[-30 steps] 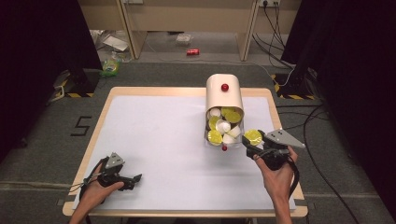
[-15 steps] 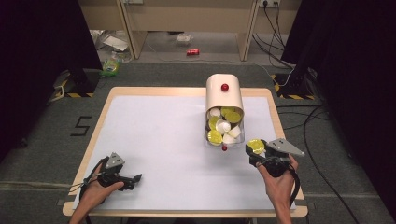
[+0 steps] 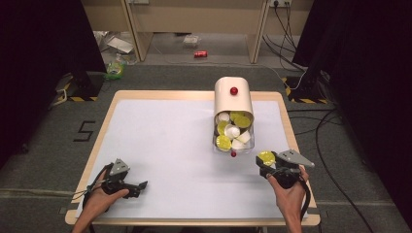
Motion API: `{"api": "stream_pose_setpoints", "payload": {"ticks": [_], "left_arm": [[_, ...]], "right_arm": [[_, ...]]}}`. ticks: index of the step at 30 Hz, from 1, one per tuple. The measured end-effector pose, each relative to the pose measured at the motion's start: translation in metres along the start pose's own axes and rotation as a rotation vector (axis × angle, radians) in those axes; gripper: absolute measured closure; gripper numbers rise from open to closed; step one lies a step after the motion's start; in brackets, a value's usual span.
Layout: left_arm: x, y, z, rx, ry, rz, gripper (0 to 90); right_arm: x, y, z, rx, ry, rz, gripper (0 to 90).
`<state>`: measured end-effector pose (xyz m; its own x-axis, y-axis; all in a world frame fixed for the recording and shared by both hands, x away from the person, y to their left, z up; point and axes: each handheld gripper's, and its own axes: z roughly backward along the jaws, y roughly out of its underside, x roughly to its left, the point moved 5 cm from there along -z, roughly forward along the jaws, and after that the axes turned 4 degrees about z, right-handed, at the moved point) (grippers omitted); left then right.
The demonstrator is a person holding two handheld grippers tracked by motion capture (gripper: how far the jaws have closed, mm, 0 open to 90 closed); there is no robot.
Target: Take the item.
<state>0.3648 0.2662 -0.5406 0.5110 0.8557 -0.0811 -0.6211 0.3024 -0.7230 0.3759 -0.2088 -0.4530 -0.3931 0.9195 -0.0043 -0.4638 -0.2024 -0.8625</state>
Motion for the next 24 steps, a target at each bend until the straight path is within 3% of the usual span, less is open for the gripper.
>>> {"api": "stream_pose_setpoints", "payload": {"ticks": [12, 24], "left_arm": [[0.0, 0.0, 0.0, 0.0, 0.0, 0.0, 0.0], [0.0, 0.0, 0.0, 0.0, 0.0, -0.001, 0.0]], "right_arm": [[-0.003, 0.013, -0.009, 0.022, 0.0, -0.001, 39.9], [0.003, 0.02, -0.02, 0.045, -0.02, 0.007, 39.9]]}}
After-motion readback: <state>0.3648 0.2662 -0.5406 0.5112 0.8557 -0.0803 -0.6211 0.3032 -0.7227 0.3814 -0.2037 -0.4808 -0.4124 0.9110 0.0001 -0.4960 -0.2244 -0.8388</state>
